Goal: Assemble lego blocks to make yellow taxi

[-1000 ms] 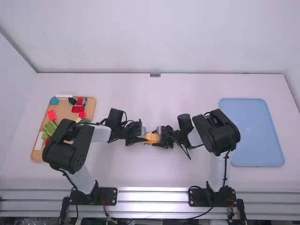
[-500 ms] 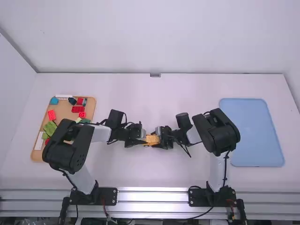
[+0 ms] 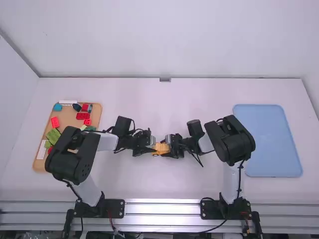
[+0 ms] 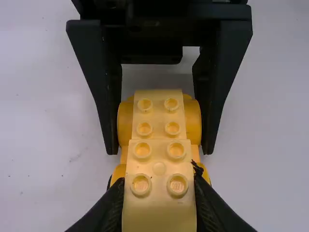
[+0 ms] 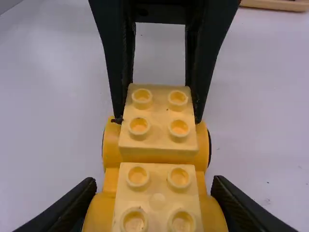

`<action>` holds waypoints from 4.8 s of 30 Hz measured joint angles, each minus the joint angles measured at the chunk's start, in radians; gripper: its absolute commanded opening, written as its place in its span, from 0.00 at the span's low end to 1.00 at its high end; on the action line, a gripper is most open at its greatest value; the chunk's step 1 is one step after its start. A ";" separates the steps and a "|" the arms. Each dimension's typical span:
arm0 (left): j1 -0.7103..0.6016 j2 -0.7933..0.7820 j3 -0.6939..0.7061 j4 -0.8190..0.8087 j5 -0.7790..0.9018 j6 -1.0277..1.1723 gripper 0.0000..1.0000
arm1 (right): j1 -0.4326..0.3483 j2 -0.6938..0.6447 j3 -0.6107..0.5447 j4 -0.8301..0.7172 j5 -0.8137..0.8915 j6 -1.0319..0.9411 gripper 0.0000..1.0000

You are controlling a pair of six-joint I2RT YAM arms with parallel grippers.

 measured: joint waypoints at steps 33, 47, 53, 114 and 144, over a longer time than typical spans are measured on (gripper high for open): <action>0.019 -0.019 0.004 0.037 0.082 -0.017 0.68 | 0.000 0.000 0.002 0.000 0.000 0.000 0.58; 0.058 -0.048 0.004 -0.059 0.106 -0.056 0.02 | 0.000 0.000 0.002 0.000 0.002 0.000 0.58; 0.050 -0.048 0.004 -0.122 0.039 -0.030 0.02 | 0.000 0.000 0.002 0.000 0.002 0.000 0.61; 0.221 -0.497 0.005 -0.219 -0.009 -0.179 0.99 | -0.011 -0.006 0.042 0.034 0.167 0.039 0.66; 0.329 -0.822 0.005 -0.386 -0.927 -1.366 0.99 | -0.089 -0.350 0.404 -1.000 0.460 -0.114 0.99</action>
